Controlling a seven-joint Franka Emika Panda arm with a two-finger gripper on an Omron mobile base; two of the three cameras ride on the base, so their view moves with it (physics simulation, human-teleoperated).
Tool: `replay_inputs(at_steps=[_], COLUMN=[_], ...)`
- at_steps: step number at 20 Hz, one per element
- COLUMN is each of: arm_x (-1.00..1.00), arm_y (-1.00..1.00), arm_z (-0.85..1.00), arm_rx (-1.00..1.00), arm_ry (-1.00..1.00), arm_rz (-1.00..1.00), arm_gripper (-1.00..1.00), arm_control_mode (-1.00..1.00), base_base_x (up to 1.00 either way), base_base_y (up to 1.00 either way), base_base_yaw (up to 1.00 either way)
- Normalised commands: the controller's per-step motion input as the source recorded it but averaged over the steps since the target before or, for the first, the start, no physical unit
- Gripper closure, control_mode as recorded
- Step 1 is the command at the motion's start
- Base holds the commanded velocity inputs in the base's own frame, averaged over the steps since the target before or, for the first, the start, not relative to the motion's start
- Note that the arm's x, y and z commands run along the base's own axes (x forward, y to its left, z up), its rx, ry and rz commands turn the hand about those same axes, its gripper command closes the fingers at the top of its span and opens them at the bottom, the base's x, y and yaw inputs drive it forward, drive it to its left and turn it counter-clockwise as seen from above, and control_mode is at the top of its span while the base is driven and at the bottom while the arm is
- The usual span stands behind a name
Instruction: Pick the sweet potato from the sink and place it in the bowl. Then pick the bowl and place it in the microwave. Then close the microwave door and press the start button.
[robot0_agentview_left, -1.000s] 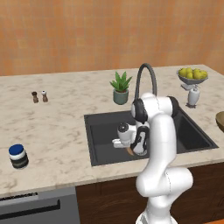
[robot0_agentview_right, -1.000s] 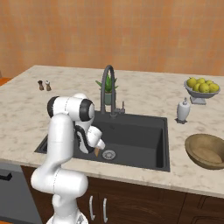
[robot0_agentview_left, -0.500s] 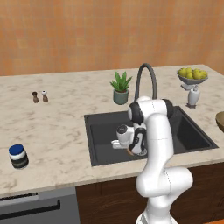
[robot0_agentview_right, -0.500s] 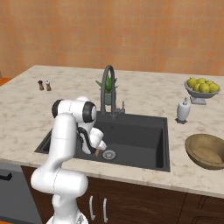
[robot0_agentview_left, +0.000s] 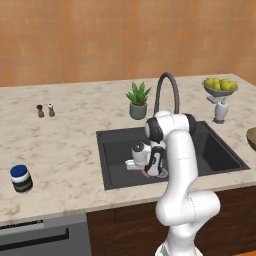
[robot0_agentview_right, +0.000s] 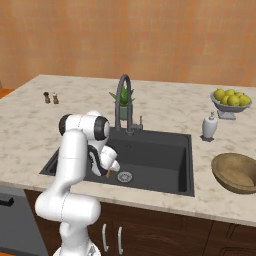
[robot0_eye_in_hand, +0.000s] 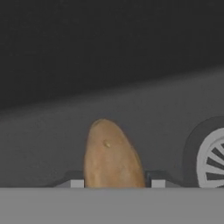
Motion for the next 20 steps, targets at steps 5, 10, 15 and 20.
replay_inputs(at_steps=[5,10,15,20], arm_x=[-0.35,-0.59,-0.67,-0.63], arm_y=[0.19,0.13,0.06,0.09], arm_z=[0.15,0.85,1.00,1.00], arm_rx=[0.00,0.06,0.12,0.16], arm_ry=[-0.04,-0.18,-0.21,-0.21], arm_rz=[0.00,0.00,0.02,0.06], arm_gripper=[1.00,1.00,1.00,1.00], arm_control_mode=[-1.00,-1.00,-1.00,-1.00], base_base_x=[0.00,0.00,0.00,0.00], base_base_y=[0.00,0.00,0.00,0.00], base_base_yaw=[0.00,0.00,0.00,0.00])
